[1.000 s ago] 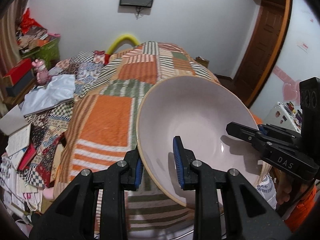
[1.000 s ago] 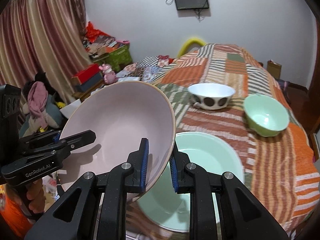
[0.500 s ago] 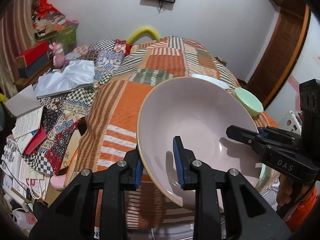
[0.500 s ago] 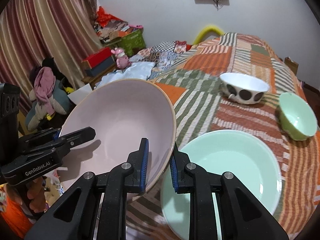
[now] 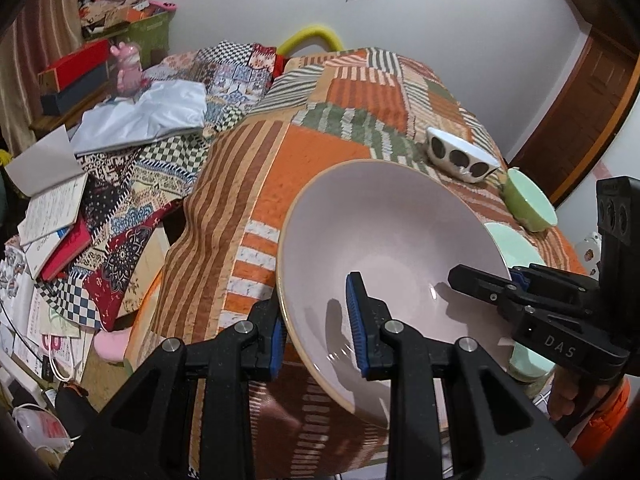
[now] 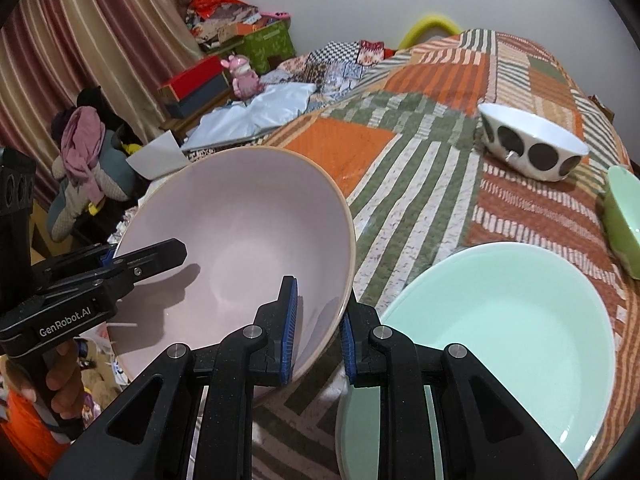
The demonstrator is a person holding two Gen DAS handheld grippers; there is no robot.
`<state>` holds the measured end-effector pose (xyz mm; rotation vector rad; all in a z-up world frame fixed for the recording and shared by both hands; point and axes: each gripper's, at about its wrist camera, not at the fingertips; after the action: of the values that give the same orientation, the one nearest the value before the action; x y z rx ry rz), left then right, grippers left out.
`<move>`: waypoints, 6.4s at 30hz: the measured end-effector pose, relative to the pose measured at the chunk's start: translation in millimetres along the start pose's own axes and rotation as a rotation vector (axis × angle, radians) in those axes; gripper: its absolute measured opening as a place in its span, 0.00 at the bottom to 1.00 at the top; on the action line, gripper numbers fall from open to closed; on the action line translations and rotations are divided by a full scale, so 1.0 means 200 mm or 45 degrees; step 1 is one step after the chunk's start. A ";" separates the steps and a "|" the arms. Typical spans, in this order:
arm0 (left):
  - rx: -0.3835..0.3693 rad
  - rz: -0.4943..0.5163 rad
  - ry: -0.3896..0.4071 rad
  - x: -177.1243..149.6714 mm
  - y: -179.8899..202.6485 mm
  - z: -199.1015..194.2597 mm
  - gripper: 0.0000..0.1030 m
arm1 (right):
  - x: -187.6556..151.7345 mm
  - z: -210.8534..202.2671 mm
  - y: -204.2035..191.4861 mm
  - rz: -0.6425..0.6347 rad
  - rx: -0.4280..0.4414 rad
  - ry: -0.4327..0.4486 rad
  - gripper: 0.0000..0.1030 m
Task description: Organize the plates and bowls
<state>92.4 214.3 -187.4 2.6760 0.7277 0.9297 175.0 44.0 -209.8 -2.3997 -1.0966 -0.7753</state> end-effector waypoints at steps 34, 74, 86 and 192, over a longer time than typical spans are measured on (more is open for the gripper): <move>0.131 0.042 0.105 0.04 0.04 -0.12 0.27 | 0.00 -0.16 0.10 0.008 -0.072 0.051 0.19; -0.072 0.370 0.137 0.20 1.44 0.18 0.76 | -0.20 -0.88 1.09 0.236 -0.566 0.312 0.63; -0.077 0.350 -0.042 0.25 1.60 0.63 0.76 | -0.25 -0.65 1.44 0.355 -0.536 0.188 0.62; -0.030 0.217 0.054 -0.02 0.52 -0.22 0.25 | 0.04 -0.41 0.20 0.031 -0.102 0.217 0.20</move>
<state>102.2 125.0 -117.8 2.7388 0.4995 1.0318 184.5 -20.9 -147.1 -2.3562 -0.9837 -1.0129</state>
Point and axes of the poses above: each gripper's, at about its wrist camera, not at the fingertips, and z roughly the way its jaws point, y to its right, x to its top, and after that the axes turned 11 degrees about -z, right-handed
